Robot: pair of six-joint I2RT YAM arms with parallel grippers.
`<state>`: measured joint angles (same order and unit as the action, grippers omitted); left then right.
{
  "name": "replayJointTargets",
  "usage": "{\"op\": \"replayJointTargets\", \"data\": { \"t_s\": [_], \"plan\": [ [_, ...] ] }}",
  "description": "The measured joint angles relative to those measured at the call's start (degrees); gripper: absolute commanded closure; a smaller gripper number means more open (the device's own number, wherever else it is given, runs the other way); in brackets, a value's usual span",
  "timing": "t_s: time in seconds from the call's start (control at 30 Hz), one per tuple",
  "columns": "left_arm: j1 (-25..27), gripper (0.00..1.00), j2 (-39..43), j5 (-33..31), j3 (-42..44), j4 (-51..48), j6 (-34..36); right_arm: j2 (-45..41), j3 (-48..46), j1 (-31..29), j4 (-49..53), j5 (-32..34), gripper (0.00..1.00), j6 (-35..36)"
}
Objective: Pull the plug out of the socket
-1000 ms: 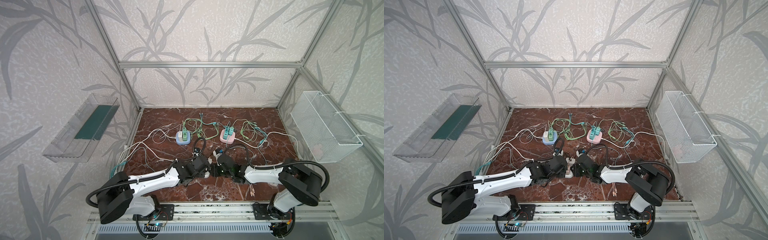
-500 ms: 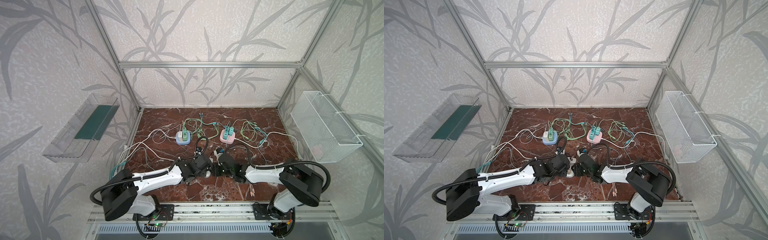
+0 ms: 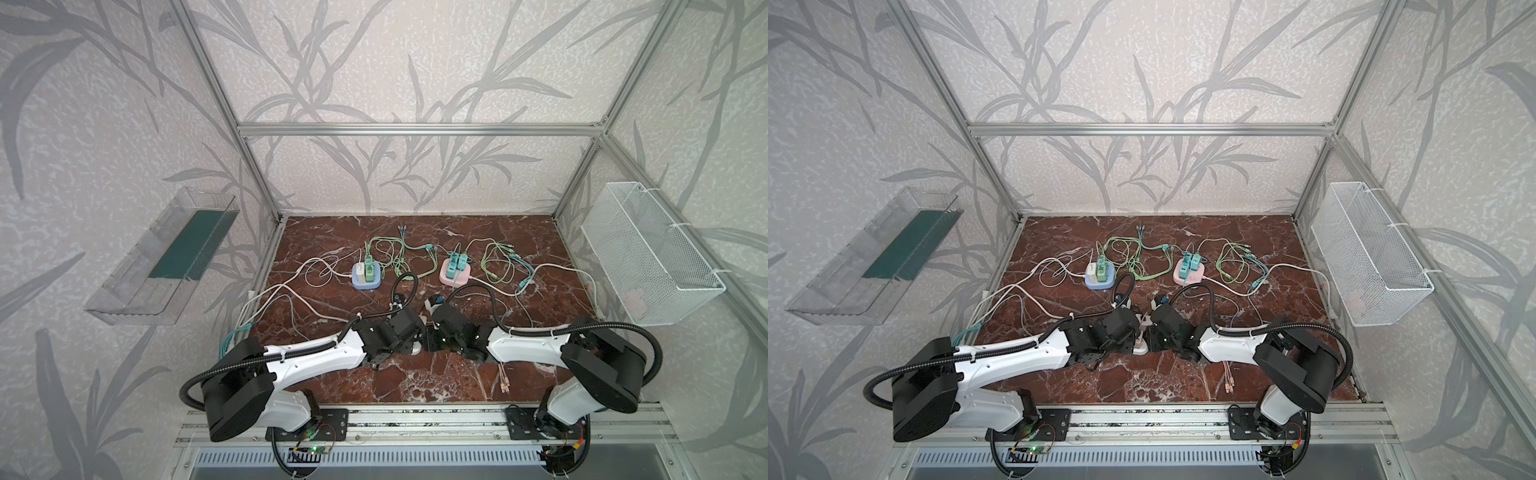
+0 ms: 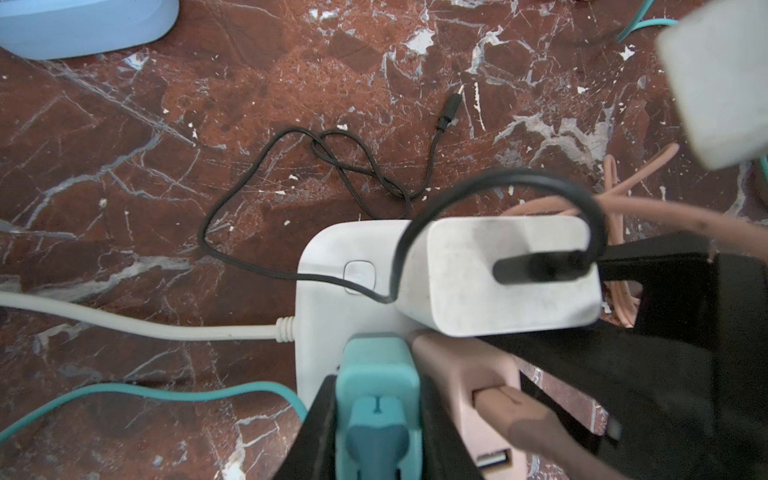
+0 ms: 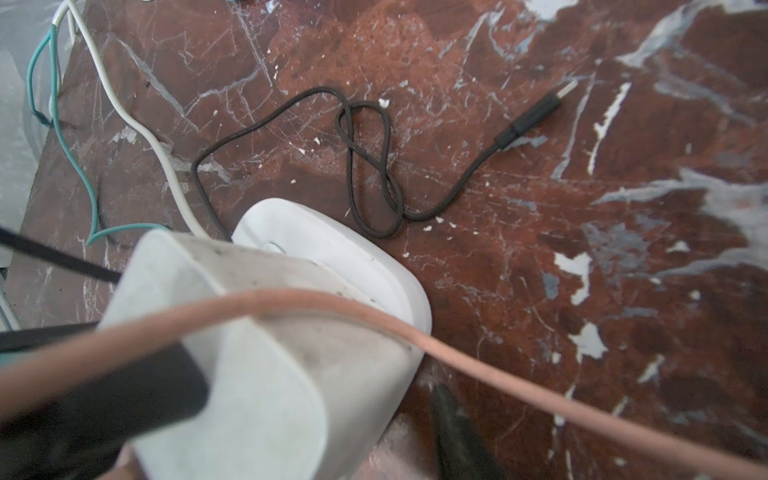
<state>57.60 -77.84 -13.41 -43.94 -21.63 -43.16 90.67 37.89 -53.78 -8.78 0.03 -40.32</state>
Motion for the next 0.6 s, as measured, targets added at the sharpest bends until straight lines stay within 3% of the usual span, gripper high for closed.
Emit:
{"op": "replayJointTargets", "data": {
  "t_s": [0.23, 0.6],
  "plan": [
    [-0.31, 0.93, 3.78, 0.09, 3.76, 2.86, -0.5, 0.7, 0.85, -0.09, 0.11, -0.02, 0.57, 0.98],
    [-0.68, 0.93, 2.36, 0.61, 2.67, 1.99, -0.42, 0.92, 1.6, -0.11, 1.22, 0.17, 0.57, 1.7]
  ]
}}
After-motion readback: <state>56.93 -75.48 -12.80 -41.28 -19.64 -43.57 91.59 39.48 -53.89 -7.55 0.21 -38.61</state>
